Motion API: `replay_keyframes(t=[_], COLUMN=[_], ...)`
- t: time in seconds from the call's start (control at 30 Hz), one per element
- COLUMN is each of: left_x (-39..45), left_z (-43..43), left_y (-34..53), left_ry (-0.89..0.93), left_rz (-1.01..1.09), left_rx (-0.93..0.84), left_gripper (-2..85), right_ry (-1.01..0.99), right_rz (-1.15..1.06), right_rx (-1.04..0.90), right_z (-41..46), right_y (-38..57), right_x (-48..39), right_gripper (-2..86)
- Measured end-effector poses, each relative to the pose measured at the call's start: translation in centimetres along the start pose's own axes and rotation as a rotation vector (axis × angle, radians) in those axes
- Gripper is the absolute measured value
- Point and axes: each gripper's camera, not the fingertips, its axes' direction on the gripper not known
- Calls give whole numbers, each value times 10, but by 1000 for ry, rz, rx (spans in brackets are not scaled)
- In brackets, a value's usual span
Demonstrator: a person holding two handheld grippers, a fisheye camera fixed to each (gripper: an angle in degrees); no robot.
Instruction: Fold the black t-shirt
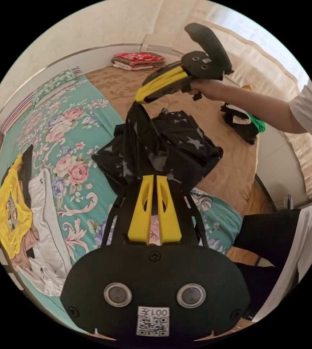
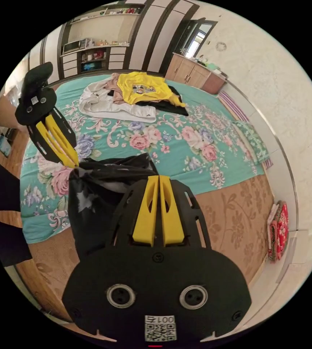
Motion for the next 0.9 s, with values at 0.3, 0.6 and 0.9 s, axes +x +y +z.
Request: replay_keyframes(t=[0.3, 0.6, 0.9], left_x=[69, 9, -62], left_z=[100, 122, 116], left_y=[-16, -43, -40], left_ry=[2, -99, -125], left_rz=[107, -63, -280], left_rx=[-223, -238, -248], left_gripper=[-2, 94, -8], right_ry=[-128, -299, -212], right_rz=[177, 433, 625], right_rx=[-240, -211, -313], right_z=[39, 58, 36], right_y=[98, 157, 240], right_x=[-3, 4, -8], right_gripper=[4, 49, 57])
